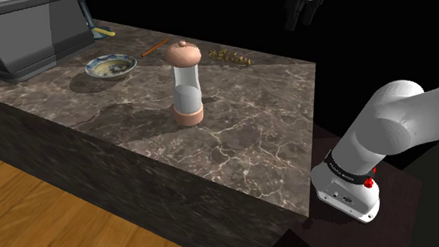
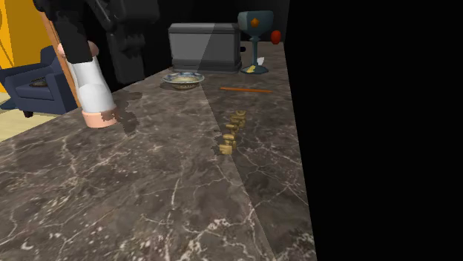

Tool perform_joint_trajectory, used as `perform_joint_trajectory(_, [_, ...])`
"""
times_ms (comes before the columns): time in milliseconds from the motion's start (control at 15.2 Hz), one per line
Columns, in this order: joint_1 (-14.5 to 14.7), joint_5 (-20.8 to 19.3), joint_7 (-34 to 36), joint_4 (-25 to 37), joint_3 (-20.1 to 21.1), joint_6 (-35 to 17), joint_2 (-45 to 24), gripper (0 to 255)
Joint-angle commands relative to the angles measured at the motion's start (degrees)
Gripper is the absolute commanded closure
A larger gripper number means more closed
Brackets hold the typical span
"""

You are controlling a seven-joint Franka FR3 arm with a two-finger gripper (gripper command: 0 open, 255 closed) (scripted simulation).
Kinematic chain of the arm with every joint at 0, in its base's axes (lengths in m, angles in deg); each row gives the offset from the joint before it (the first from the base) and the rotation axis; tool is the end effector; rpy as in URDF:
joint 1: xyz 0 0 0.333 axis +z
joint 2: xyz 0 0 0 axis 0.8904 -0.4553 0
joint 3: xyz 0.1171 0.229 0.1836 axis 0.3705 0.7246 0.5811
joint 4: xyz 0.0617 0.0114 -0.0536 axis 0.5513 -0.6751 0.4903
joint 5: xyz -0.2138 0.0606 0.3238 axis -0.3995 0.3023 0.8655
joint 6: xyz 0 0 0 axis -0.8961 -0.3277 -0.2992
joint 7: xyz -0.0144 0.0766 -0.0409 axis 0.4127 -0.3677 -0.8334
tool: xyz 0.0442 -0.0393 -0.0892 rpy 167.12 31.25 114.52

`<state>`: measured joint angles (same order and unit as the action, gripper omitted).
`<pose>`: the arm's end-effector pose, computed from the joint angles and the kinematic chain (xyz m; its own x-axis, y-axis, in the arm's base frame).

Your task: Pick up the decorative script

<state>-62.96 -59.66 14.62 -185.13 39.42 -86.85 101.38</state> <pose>0.2835 0.0281 0.6281 0.9999 0.0046 -0.0136 0.0037 -0.9979 -0.0652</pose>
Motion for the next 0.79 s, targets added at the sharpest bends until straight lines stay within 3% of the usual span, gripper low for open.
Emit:
perform_joint_trajectory(0, [0.00,0.00,0.00,0.00,0.00,0.00,0.00,0])
perform_joint_trajectory(726, [0.03,-3.25,-4.82,1.32,0.58,-18.52,-18.75,0])
